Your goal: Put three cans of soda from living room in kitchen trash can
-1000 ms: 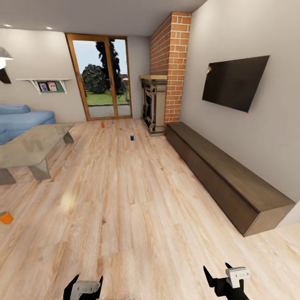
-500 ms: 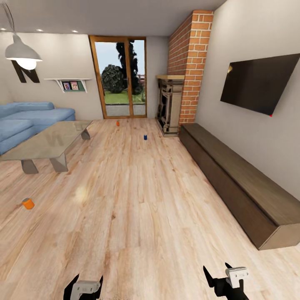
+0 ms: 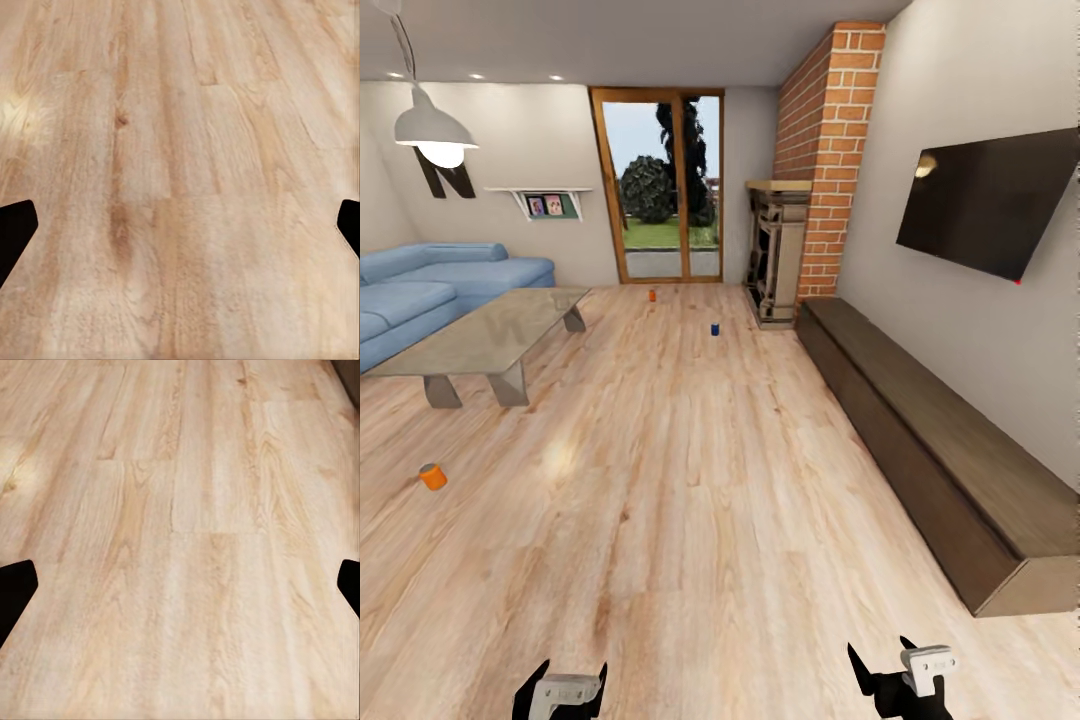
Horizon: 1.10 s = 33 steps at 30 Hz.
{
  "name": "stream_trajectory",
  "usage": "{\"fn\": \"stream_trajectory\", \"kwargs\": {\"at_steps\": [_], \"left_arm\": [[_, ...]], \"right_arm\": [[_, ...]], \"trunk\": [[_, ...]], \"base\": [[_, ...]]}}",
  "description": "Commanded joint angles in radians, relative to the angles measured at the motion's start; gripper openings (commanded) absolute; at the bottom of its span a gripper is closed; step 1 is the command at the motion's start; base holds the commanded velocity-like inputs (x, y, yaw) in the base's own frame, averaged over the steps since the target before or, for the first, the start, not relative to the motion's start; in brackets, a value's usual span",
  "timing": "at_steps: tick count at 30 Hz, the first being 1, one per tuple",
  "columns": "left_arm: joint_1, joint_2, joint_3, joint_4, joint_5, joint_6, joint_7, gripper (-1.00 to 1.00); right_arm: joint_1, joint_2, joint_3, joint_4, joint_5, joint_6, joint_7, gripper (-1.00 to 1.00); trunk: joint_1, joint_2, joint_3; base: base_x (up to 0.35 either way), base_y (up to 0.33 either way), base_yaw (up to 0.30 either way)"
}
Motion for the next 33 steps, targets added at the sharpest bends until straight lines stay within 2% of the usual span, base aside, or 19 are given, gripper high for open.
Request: {"fn": "stream_trajectory", "kwargs": {"at_steps": [1,6,8,22,26,33], "left_arm": [[0.000,0.000,0.000,0.000,0.000,0.000,0.000,1.00],[0.000,0.000,0.000,0.000,0.000,0.000,0.000,1.00],[0.000,0.000,0.000,0.000,-0.001,0.000,0.000,1.00],[0.000,0.000,0.000,0.001,-0.001,0.000,0.000,1.00],[0.000,0.000,0.000,0.000,-0.001,0.000,0.000,1.00],[0.000,0.000,0.000,0.000,0.000,0.000,0.000,1.00]], "right_arm": [[0.000,0.000,0.000,0.000,0.000,0.000,0.000,1.00],[0.000,0.001,0.001,0.003,0.000,0.000,0.000,1.00],[0.000,0.003,0.013,0.004,0.000,0.000,-0.001,1.00],[0.000,0.002,0.023,0.009,0.000,0.000,-0.026,1.00],[0.000,0.002,0.023,0.009,0.000,0.000,-0.027,1.00],[0.000,0.002,0.023,0.009,0.000,0.000,-0.027,1.00]], "trunk": [[0.000,0.000,0.000],[0.000,0.000,0.000],[0.000,0.000,0.000],[0.000,0.000,0.000],[0.000,0.000,0.000],[0.000,0.000,0.000]], "base": [[0.000,-0.282,0.004],[0.000,-0.282,0.001],[0.000,-0.263,0.141],[0.000,-0.251,0.232],[0.000,-0.140,0.223],[0.000,-0.046,0.055]]}}
